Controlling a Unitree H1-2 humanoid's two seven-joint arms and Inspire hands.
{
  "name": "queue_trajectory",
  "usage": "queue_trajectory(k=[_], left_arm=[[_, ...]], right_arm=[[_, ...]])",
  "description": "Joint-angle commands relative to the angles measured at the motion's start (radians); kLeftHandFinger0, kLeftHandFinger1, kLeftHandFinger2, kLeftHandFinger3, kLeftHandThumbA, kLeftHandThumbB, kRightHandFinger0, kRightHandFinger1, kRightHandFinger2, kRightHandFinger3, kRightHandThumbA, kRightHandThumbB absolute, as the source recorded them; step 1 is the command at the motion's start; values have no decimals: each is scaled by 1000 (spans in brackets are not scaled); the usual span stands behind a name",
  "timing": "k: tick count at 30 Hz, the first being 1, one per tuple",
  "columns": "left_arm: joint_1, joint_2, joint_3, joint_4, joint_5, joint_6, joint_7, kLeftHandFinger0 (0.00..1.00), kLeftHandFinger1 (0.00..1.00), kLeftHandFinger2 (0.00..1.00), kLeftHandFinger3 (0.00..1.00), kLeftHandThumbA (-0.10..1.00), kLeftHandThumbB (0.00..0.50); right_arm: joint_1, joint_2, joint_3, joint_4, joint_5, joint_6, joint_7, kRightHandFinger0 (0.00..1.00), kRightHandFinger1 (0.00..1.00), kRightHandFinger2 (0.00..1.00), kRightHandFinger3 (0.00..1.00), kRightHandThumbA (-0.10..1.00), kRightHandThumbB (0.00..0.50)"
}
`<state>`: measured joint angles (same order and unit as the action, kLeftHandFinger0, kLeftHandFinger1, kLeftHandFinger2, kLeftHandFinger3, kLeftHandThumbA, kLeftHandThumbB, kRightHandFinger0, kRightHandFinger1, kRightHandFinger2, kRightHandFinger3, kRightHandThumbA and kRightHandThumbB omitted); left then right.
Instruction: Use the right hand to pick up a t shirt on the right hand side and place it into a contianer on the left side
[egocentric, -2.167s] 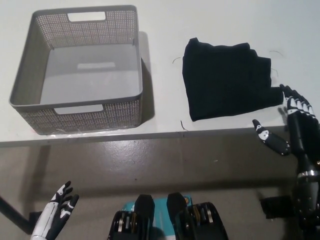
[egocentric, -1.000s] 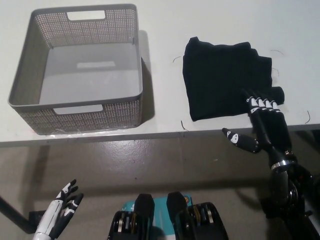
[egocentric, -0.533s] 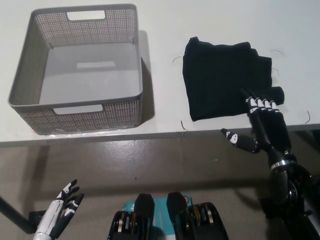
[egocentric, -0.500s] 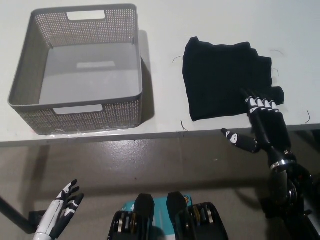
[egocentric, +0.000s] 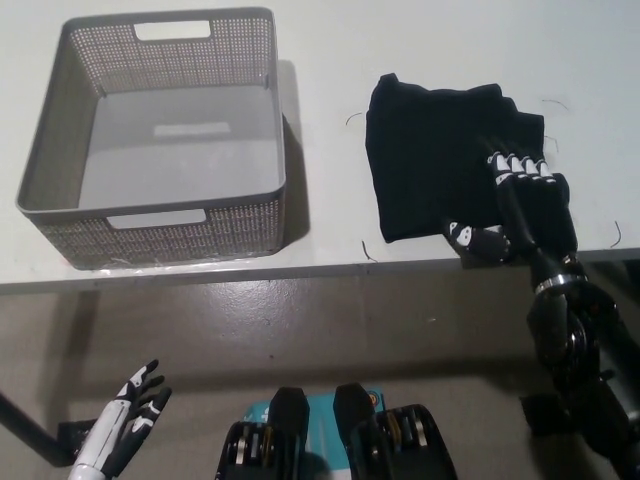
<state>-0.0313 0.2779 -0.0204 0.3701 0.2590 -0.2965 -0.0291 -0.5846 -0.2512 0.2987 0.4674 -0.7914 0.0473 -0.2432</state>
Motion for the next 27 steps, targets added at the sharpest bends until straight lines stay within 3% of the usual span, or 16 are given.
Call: queue_trajectory(k=[1,7,13,18,25,26,27], left_arm=[[-19,28,-3,-35,7,4,-2,866,861,934,1000,979,444],[-21,30,-2,-43,-1,10,-12,890,876,939,1000,972,422],[-24,30,1,-36,4,5,-4,865,855,925,1000,995,455],[-22,31,2,-46,-1,13,-11,862,862,945,1000,977,418],[-25,30,2,-47,3,21,-8,839,842,916,1000,993,452],[-27,30,3,-42,1,17,-7,833,832,909,1000,984,454],[-24,31,1,-47,4,17,-8,836,836,914,1000,983,443]], right_arm=[[-52,-8,2,14,-2,-12,-25,1000,1000,1000,1000,846,500],[-43,1,-2,56,9,-18,-37,1000,1000,1000,1000,851,500],[-35,-4,0,95,17,-31,-39,1000,1000,1000,1000,872,500],[-21,-10,7,103,7,-29,-49,1000,1000,1000,1000,899,500],[-45,-13,9,129,-1,9,-31,1000,1000,1000,1000,924,495],[-54,-12,9,143,2,5,-36,1000,1000,1000,1000,940,467],[-63,-12,7,152,2,4,-40,1000,1000,1000,1000,930,490]])
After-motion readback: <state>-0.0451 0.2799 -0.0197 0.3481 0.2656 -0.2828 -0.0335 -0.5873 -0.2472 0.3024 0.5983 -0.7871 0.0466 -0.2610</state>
